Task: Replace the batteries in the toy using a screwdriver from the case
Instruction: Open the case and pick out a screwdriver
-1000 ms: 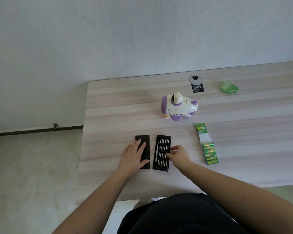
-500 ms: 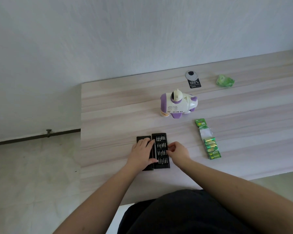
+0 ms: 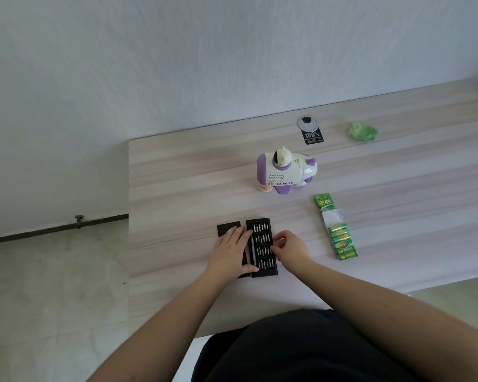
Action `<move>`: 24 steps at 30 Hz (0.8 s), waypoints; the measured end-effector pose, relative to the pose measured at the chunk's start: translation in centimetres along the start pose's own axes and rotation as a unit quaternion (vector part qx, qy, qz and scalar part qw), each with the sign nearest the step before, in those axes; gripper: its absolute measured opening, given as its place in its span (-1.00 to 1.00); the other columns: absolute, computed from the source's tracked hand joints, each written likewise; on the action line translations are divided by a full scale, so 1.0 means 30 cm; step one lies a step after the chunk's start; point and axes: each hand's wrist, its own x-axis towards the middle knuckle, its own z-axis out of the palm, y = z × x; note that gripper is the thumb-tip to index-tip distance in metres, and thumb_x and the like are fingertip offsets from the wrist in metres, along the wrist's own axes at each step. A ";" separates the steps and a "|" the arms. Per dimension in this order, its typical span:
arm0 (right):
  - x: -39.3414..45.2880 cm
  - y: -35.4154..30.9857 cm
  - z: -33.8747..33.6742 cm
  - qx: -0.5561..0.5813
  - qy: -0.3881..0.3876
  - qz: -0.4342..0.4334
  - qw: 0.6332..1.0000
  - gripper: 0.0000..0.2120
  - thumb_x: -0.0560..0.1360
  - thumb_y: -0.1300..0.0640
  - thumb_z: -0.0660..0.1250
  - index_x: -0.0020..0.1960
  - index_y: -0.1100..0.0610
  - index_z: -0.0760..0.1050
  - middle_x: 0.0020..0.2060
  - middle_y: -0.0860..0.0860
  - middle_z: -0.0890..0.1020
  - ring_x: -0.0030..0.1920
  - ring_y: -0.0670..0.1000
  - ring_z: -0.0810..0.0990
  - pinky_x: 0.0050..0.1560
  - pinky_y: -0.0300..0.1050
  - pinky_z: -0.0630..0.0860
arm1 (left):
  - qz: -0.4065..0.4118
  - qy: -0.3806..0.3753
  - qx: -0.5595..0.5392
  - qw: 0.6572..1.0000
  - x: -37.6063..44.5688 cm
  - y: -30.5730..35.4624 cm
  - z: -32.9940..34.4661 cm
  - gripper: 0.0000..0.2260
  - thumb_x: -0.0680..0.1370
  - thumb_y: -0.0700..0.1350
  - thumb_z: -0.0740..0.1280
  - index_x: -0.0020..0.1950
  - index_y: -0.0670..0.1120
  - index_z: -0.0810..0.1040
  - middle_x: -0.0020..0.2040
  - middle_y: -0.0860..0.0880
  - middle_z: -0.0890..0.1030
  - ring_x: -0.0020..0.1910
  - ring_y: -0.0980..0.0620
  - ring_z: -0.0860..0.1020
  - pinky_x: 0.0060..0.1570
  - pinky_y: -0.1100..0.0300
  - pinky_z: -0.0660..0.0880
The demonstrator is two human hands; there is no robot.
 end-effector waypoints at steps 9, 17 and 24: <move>0.006 -0.005 0.008 -0.022 -0.015 -0.030 0.999 -0.83 0.48 0.15 0.37 0.06 0.08 0.48 -0.18 -0.07 0.61 -0.16 -0.02 0.57 -0.14 -0.18 0.45 | -0.043 0.027 -0.035 0.998 -0.043 0.007 0.018 -0.09 0.38 0.32 0.39 0.57 0.02 0.04 0.59 -0.01 0.06 0.57 -0.02 -0.02 0.50 0.06 0.00; 0.009 -0.023 0.027 -0.025 -0.024 -0.042 0.999 -0.82 0.48 0.17 0.38 0.07 0.12 0.50 -0.21 -0.07 0.58 -0.17 -0.01 0.57 -0.08 -0.14 0.50 | -0.054 0.043 -0.062 0.996 -0.057 0.001 0.027 -0.08 0.35 0.26 0.46 0.55 -0.04 0.11 0.59 -0.03 0.08 0.57 -0.01 0.00 0.50 0.12 -0.04; 0.006 -0.021 0.032 -0.022 -0.023 -0.033 0.999 -0.83 0.47 0.17 0.37 0.06 0.11 0.49 -0.21 -0.05 0.59 -0.13 0.04 0.61 -0.01 -0.05 0.56 | -0.052 0.027 -0.057 0.997 -0.039 -0.003 0.017 -0.06 0.35 0.23 0.48 0.56 -0.06 0.10 0.59 -0.04 0.07 0.57 -0.01 -0.01 0.52 0.11 -0.02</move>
